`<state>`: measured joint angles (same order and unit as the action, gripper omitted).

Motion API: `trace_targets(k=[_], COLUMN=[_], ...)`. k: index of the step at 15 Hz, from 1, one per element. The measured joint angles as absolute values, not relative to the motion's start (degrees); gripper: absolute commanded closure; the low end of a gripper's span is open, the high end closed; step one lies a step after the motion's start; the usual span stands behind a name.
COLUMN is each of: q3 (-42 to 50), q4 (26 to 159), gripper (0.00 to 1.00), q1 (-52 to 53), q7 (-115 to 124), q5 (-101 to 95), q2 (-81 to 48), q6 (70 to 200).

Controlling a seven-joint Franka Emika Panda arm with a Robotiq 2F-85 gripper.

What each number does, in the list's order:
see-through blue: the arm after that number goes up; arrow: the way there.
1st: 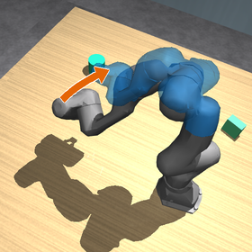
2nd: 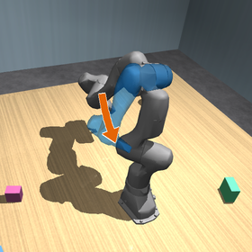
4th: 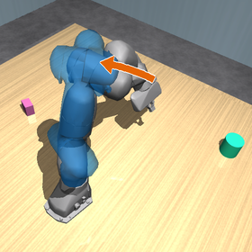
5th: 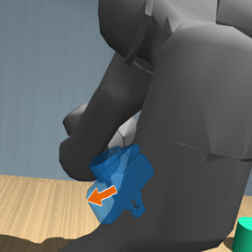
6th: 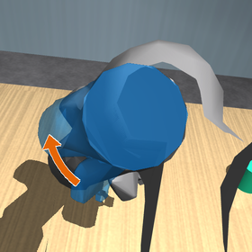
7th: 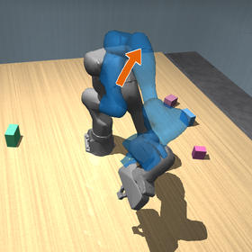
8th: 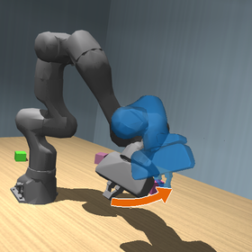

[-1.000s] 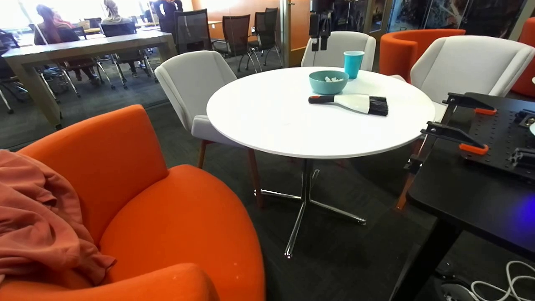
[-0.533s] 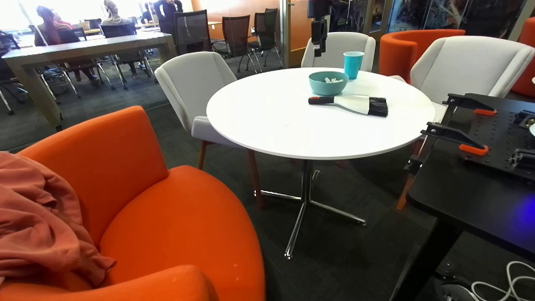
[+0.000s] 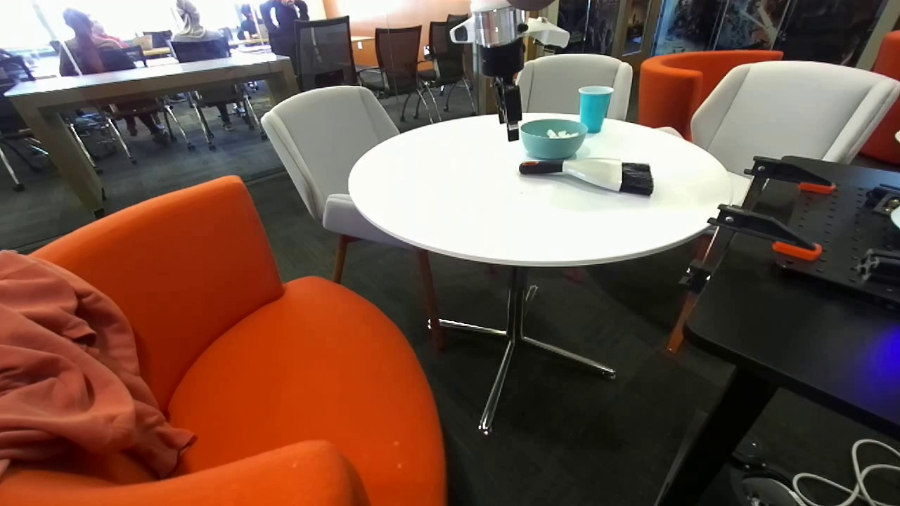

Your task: Pour the contents of the cup into the bowl then use the spoon to mix them

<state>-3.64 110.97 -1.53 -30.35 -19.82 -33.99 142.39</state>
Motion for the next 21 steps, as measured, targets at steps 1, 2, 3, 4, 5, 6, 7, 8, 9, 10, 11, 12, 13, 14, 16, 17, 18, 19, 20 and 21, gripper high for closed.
trace_targets(k=[1, 2, 3, 4, 5, 6, 7, 8, 9, 10, 11, 12, 13, 14, 16, 17, 18, 19, 20, 21], q3=[-3.65, -3.64, -3.58, -3.52, -3.45, -3.42, -3.42, -3.42, -3.42, -3.42, -3.48, -3.64, -3.89, -4.08, -4.44, -4.68, -4.99, -5.58, -6.54, -7.79], q4=[111.61, 112.24, 112.83, 113.04, 113.04, 113.03, 113.03, 113.03, 113.03, 113.07, 113.18, 113.33, 113.53, 113.79, 114.2, 114.5, 114.82, 115.02, 115.07, 115.07], gripper=[0.0, 0.0, 0.0, 0.0, 0.0, 0.0, 0.0, 0.0, 0.0, 0.0, 0.0, 0.0, 0.0, 0.0, 0.0, 0.0, 0.0, 0.0, 0.0, 0.0], q1=[-1.22, -1.18, -1.27, -1.31, -1.31, -1.31, -1.29, -1.27, -1.28, -1.28, -1.31, -1.45, -1.74, -2.09, -3.16, -3.94, -4.85, -6.0, -7.42, -8.98], q7=[-31.2, -32.43, -33.86, -34.1, -34.1, -34.1, -34.1, -34.1, -34.1, -34.79, -36.28, -38.54, -40.93, -43.49, -48.92, -51.8, -54.43, -57.15, -59.94, -62.69], q5=[-21.6, -23.14, -24.43, -24.48, -24.46, -24.46, -24.46, -24.46, -24.46, -24.53, -24.6, -24.61, -24.61, -24.61, -24.6, -24.6, -24.54, -24.16, -23.28, -22.1], q2=[-34.45, -34.79, -34.97, -35.1, -35.22, -35.27, -35.28, -35.3, -35.36, -35.47, -35.59, -35.76, -35.96, -36.19, -36.95, -37.43, -38.01, -38.7, -39.53, -40.38], q6=[144.8, 147.39, 149.96, 150.51, 150.49, 150.49, 150.49, 150.49, 150.46, 150.46, 150.46, 150.5, 150.65, 150.89, 151.81, 153.09, 154.78, 156.24, 157.32, 157.95])
